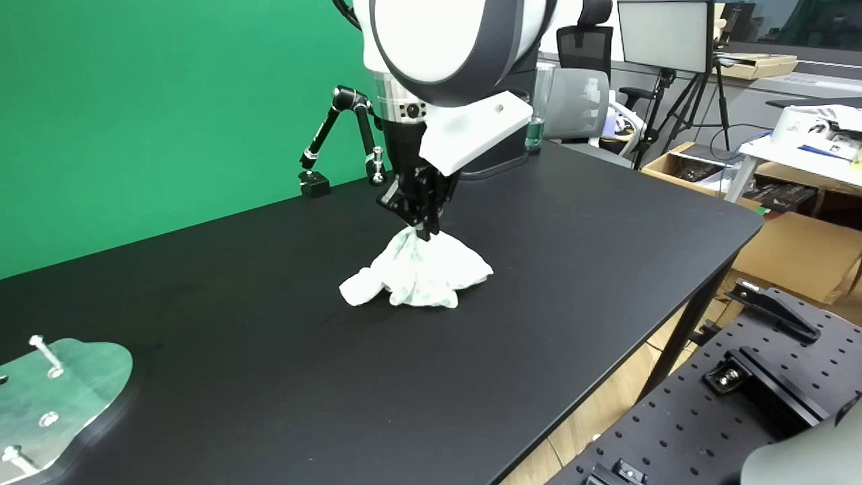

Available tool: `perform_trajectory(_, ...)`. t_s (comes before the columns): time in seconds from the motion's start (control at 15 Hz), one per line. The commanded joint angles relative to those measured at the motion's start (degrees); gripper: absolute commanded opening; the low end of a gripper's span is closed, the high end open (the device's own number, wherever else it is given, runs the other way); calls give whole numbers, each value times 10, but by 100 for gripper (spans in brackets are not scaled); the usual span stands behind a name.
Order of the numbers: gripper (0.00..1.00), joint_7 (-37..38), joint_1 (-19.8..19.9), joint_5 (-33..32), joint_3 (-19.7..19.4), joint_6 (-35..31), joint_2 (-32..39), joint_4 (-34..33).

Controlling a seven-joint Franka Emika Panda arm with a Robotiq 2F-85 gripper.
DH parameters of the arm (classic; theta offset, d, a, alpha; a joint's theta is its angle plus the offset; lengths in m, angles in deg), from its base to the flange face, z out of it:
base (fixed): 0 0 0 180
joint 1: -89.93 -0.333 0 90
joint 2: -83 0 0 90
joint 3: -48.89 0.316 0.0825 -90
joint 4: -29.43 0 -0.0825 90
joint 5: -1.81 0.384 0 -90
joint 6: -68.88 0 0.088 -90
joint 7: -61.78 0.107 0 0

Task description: Remove the white cloth from the black stand

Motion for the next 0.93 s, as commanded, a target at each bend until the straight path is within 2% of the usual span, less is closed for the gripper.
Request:
perform_trajectory(0.0,49,-1,-7,8,0,21,-7,-10)
perform_trajectory(0.47,95,-63,-8,156,24,99,-42,14)
perform_trajectory(0.6,100,-70,-9,173,27,116,-59,23)
perform_trajectory(0.87,100,-60,-9,160,27,131,-95,41)
